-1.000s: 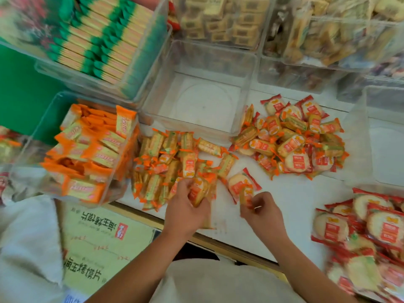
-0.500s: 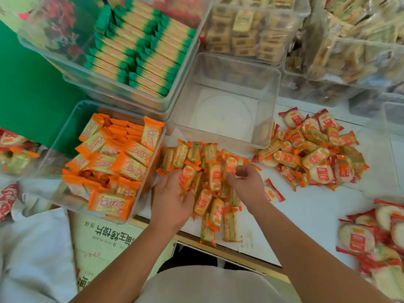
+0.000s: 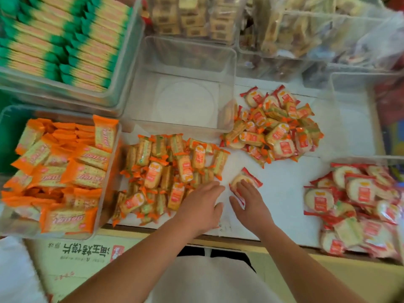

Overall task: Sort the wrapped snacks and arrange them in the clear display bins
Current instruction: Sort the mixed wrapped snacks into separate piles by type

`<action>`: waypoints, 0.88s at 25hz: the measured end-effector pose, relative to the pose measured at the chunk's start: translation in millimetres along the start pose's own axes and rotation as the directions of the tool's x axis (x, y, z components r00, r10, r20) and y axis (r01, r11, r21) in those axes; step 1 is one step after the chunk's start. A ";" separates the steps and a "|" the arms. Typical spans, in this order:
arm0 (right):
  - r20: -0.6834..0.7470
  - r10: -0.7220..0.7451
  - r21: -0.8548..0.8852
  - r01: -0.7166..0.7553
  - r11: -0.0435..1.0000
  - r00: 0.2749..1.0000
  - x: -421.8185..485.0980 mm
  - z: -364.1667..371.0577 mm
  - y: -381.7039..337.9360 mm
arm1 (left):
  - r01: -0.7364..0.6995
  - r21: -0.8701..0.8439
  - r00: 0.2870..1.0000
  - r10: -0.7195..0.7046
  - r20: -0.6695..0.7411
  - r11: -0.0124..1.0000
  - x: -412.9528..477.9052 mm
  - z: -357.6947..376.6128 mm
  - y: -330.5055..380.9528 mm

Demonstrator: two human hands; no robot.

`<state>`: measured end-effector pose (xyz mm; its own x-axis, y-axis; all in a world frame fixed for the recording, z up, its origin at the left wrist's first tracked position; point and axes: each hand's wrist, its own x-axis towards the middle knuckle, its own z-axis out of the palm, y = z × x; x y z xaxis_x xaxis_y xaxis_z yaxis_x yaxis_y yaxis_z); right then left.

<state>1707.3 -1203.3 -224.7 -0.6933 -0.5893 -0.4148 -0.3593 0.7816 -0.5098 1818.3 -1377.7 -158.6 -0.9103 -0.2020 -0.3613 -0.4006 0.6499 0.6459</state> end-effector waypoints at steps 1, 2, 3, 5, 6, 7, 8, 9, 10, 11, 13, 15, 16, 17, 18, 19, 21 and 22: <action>-0.033 0.035 -0.011 -0.035 0.999 0.999 -4.8 -4.2 9.5 | -0.007 0.001 0.999 0.007 0.034 1.000 6.6 5.1 2.9; -0.079 0.077 -0.023 -0.079 0.997 0.994 -10.8 -10.3 24.7 | -0.011 -0.004 0.998 0.011 0.065 1.000 13.1 12.0 8.1; -0.113 0.104 -0.048 -0.110 0.993 0.988 -15.4 -16.9 35.2 | -0.001 -0.011 0.997 0.002 0.081 1.000 15.9 17.5 9.0; -0.092 0.164 -0.137 -0.176 0.975 0.982 -24.7 -27.9 52.3 | 0.016 0.000 0.995 -0.016 0.094 1.000 17.6 27.4 9.6; -0.041 0.189 -0.186 -0.193 0.963 0.981 -30.6 -32.5 60.3 | 0.020 0.001 0.995 -0.020 0.099 1.000 18.3 32.2 12.9; 0.008 0.207 -0.212 -0.200 0.957 0.978 -36.9 -36.5 69.6 | 0.029 -0.004 0.994 -0.028 0.105 1.000 19.4 38.0 19.5; 0.032 0.220 -0.218 -0.208 0.954 0.975 -40.7 -39.6 79.0 | 0.036 -0.011 0.993 -0.034 0.112 0.999 21.1 43.0 27.2; 0.032 0.235 -0.205 -0.223 0.953 0.972 -44.3 -42.9 88.2 | 0.043 -0.022 0.992 -0.040 0.120 0.999 23.8 47.9 35.7; 0.023 0.248 -0.191 -0.239 0.952 0.969 -48.4 -47.4 97.3 | 0.047 -0.040 0.991 -0.042 0.126 0.998 26.5 53.4 44.8; 0.018 0.254 -0.185 -0.246 0.951 0.967 -53.6 -52.9 105.3 | 0.048 -0.058 0.991 -0.040 0.125 0.997 28.9 58.5 53.9; 0.040 0.250 -0.213 -0.236 0.948 0.967 -67.5 -67.3 126.1 | 0.069 -0.085 0.990 -0.057 0.127 0.994 34.4 72.7 72.5; 0.101 0.257 -0.223 -0.230 0.947 0.961 -78.5 -84.7 146.5 | 0.124 -0.122 0.987 -0.109 0.122 0.985 39.5 87.1 90.4; 0.131 0.254 -0.212 -0.223 0.951 0.958 -81.8 -93.0 154.8 | 0.149 -0.143 0.984 -0.133 0.121 0.978 41.7 94.4 99.1; 0.156 0.246 -0.188 -0.216 0.958 0.957 -83.6 -101.5 162.0 | 0.168 -0.163 0.982 -0.150 0.118 0.972 44.6 102.5 108.4; 0.166 0.235 -0.148 -0.212 0.966 0.958 -83.0 -108.9 165.4 | 0.184 -0.187 0.980 -0.166 0.110 0.965 47.7 109.3 115.9; 0.152 0.223 -0.086 -0.212 0.974 0.963 -81.1 -116.2 165.3 | 0.206 -0.214 0.977 -0.188 0.102 0.955 50.6 113.6 122.8; 0.074 0.196 0.044 -0.200 0.979 0.978 -77.6 -130.5 161.7 | 0.245 -0.265 0.969 -0.230 0.088 0.932 57.2 120.1 134.1; 0.047 0.195 0.076 -0.198 0.977 0.980 -75.2 -138.4 157.7 | 0.261 -0.288 0.965 -0.251 0.074 0.921 61.3 122.0 137.2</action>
<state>1616.3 -1007.4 -169.5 -0.7199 -0.4348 -0.5409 -0.1667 0.8649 -0.4734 1720.3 -1211.6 -174.2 -0.7705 -0.3035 -0.5605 -0.6370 0.3350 0.6943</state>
